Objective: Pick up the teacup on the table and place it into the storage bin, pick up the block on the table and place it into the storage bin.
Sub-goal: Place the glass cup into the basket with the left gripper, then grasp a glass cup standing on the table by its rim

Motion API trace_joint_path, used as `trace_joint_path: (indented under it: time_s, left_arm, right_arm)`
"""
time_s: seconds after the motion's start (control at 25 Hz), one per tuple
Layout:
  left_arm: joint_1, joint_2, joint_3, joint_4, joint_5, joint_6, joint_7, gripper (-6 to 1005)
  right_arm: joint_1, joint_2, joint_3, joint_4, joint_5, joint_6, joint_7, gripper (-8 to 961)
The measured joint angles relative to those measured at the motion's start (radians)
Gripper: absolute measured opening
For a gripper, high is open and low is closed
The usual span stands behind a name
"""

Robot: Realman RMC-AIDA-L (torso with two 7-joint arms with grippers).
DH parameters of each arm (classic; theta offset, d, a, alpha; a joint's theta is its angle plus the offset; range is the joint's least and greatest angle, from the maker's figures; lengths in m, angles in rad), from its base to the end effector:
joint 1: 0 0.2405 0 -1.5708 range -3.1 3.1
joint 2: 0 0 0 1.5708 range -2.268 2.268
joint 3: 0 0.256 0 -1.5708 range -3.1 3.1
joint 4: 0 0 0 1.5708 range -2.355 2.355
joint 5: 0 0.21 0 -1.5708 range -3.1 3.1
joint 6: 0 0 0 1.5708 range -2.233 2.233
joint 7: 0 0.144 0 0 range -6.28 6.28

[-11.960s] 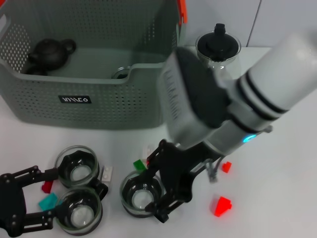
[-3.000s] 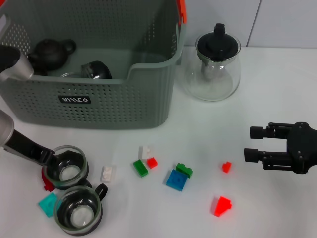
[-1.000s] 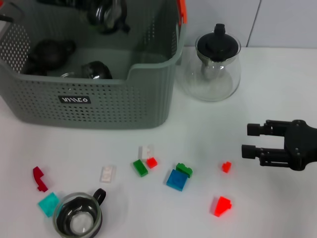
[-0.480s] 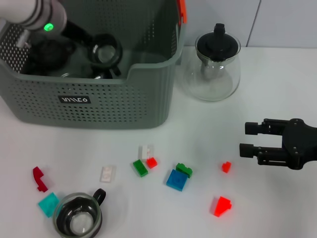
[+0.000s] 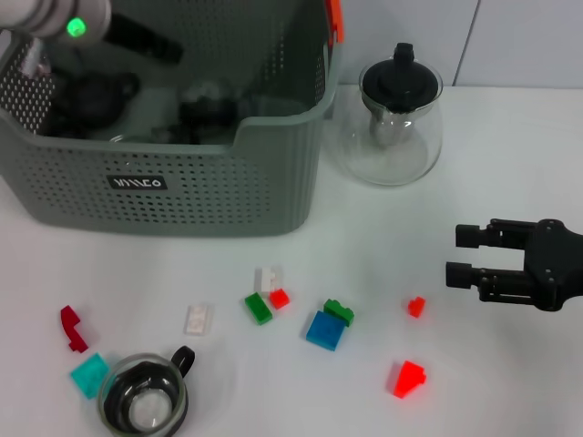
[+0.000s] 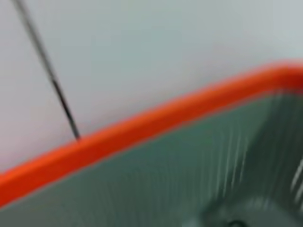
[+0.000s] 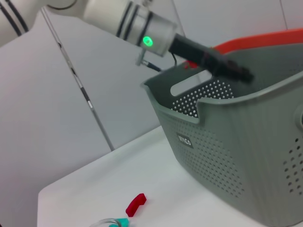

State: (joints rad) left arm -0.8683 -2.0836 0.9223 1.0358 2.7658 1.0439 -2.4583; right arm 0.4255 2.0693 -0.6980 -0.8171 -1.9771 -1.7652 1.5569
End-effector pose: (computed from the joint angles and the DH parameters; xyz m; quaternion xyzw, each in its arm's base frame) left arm -0.1720 0.4728 0.0605 -0.8524 -0.3318 0.0177 0.4036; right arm 0.2662 0.2966 0.0294 -0.9286 0.2544 0.2597 0.0742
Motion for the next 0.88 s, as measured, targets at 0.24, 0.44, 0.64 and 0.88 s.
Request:
trace_joint_path:
  time_s: [0.24,0.44,0.64,0.88]
  left_arm:
    - [0.168,0.006,-0.181,0.159,-0.524,0.153,0.160,345]
    - [0.279,0.089,-0.375,-0.056,-1.113,0.587,0.426,566]
    - [0.341,0.107,-0.557,-0.179,-1.191,0.924,0.620,726]
    - [0.471,0.050,-0.507,-0.028,-0.831,0.948,0.812,725]
  right_arm:
    - [0.001,0.000,0.000,0.000,0.000,-0.005,0.000,733]
    - [-0.001,0.000,0.002,0.000,0.000,-0.004,0.000,733]
    - [-0.001,0.000,0.008,-0.001,0.000,-0.006,-0.001,733]
    - [0.006,-0.001,0.009,-0.001,-0.001,-0.007,0.000,733]
